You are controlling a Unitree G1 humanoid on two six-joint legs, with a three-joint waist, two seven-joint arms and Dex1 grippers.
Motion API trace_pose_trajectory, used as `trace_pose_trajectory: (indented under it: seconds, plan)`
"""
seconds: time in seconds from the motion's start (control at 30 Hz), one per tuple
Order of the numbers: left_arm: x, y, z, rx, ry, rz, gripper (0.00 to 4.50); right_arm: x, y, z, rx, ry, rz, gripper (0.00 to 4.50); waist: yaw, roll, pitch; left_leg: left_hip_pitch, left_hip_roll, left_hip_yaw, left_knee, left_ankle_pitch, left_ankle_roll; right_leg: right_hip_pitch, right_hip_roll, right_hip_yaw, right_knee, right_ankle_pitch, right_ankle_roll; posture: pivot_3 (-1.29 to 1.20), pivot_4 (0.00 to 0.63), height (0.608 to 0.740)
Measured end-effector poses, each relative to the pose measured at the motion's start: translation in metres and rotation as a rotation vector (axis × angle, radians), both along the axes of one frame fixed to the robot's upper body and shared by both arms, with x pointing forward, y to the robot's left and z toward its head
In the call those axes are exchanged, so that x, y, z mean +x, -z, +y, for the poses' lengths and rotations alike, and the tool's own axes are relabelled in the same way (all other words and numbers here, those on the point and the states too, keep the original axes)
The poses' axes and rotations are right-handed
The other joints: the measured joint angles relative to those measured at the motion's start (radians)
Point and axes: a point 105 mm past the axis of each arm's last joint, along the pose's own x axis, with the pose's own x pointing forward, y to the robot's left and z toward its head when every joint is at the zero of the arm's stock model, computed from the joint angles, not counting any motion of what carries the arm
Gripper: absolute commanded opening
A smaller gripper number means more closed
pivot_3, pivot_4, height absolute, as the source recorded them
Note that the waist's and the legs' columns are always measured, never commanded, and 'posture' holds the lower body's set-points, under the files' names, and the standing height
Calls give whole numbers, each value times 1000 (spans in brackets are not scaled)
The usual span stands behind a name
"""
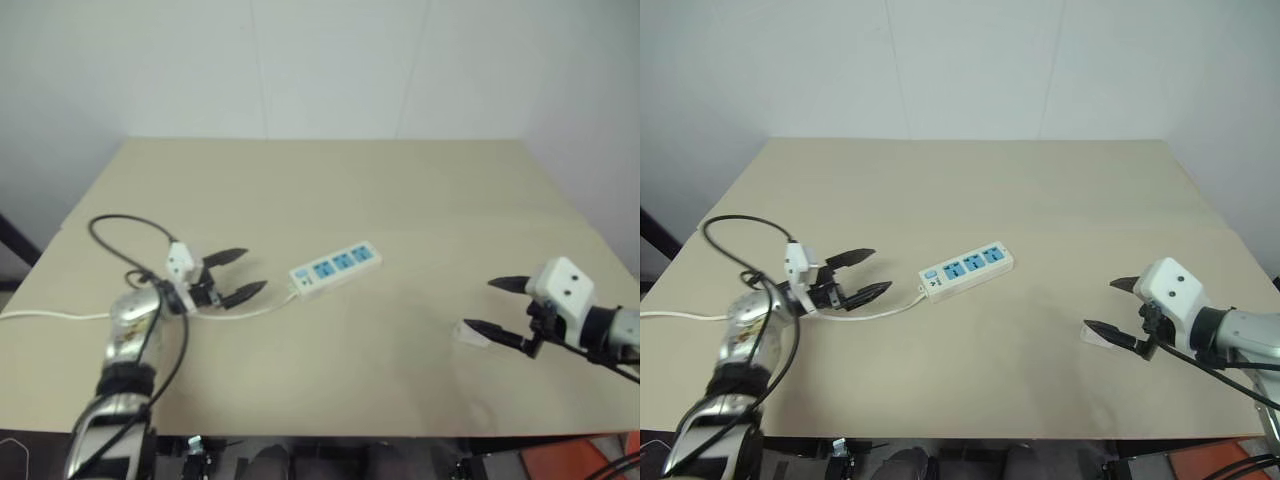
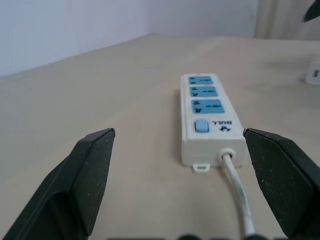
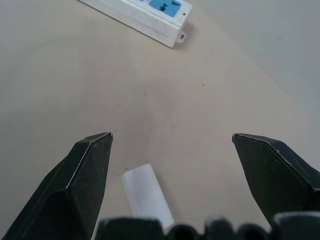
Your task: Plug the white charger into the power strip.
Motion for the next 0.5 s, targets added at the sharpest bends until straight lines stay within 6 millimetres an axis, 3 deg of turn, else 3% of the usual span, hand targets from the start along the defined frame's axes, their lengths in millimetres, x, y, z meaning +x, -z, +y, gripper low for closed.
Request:
trace_pose_trajectory:
  seconds: [0.1, 0.27, 0.5]
  plan:
    - [6, 2, -19, -6, 96, 22, 4477, 1, -3, 2, -1, -2, -12, 4500, -1, -1, 0, -1, -2, 0, 0, -1, 2, 0, -2, 0, 0, -1, 2, 0, 150, 740]
    - [6, 18, -31, 14, 168, 90, 4477, -3, -4, 6, -10, 8, -17, 4500, -6, -1, 1, -1, -2, -1, 0, -2, 3, 0, -3, 0, 0, -2, 3, 0, 150, 740]
    - [10, 37, -41, 37, 117, 110, 4477, -11, -8, 11, 8, 50, -59, 4500, -1, -3, 2, -1, -3, -2, 1, -2, 3, 0, -3, 1, 2, 0, 4, 0, 150, 740]
